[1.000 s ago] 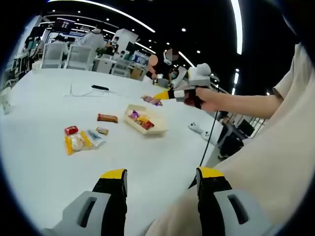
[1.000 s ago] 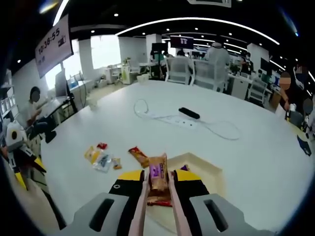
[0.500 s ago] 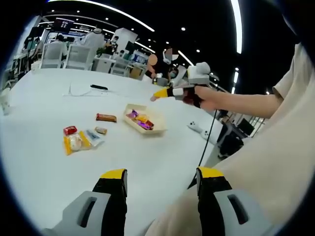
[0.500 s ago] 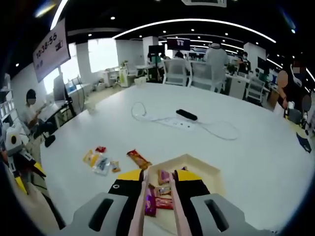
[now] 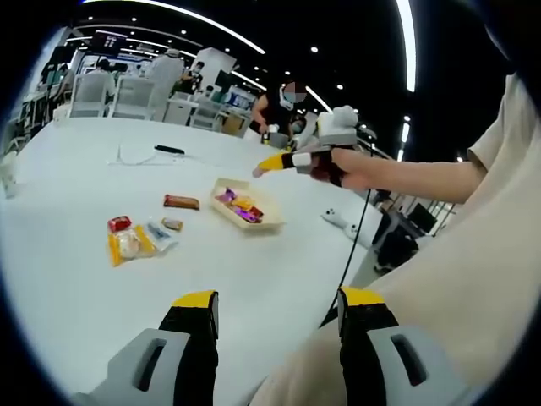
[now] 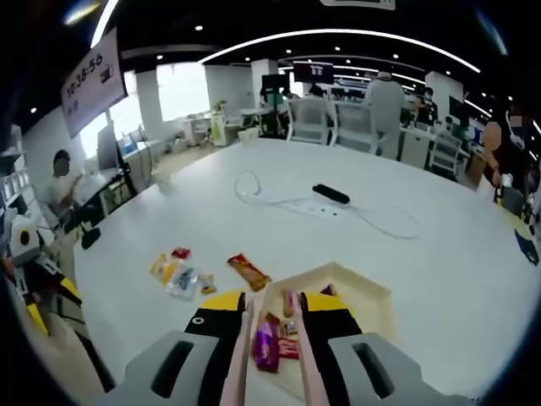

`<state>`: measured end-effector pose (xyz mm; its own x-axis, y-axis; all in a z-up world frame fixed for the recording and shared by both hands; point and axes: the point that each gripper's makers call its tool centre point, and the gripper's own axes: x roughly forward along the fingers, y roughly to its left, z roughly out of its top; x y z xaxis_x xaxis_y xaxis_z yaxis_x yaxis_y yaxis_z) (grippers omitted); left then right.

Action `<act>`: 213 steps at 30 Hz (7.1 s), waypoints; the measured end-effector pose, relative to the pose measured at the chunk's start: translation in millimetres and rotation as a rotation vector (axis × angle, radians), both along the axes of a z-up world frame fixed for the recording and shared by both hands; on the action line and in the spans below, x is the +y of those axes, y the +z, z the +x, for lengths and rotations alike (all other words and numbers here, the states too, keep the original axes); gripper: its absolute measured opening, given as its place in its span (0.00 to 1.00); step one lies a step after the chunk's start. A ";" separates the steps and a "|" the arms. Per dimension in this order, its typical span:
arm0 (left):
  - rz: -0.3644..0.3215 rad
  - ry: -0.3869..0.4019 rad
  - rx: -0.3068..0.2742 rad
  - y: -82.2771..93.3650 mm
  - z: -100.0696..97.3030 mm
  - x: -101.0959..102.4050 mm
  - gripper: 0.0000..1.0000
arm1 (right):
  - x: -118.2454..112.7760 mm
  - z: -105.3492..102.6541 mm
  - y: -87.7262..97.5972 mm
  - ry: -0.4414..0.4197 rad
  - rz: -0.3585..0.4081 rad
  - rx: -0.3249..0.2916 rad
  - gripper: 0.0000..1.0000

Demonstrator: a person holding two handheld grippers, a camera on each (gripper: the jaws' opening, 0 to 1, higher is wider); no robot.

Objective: Place the target food into the container with the food tongs after gripping and lifting it, then release it inside without dropping or visibly crushing the food.

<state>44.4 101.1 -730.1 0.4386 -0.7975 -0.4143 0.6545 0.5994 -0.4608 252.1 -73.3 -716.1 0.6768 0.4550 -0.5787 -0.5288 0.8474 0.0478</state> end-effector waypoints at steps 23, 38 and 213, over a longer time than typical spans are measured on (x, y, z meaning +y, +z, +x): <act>-0.010 0.020 0.001 -1.1 5.1 2.4 0.56 | 34.1 -1.8 -18.5 0.102 -0.035 0.048 0.26; -0.011 0.029 0.009 -3.3 12.5 5.0 0.56 | 45.5 4.2 -25.4 0.147 -0.040 0.062 0.27; -0.032 0.159 0.165 -44.6 61.7 55.5 0.59 | 106.3 79.7 -125.4 0.382 -0.324 0.173 0.28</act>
<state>106.1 156.6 -774.8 0.4883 -0.7374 -0.4666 0.4675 0.6726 -0.5736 331.8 33.0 -841.5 0.3801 0.4294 -0.8192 -0.8101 0.5820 -0.0709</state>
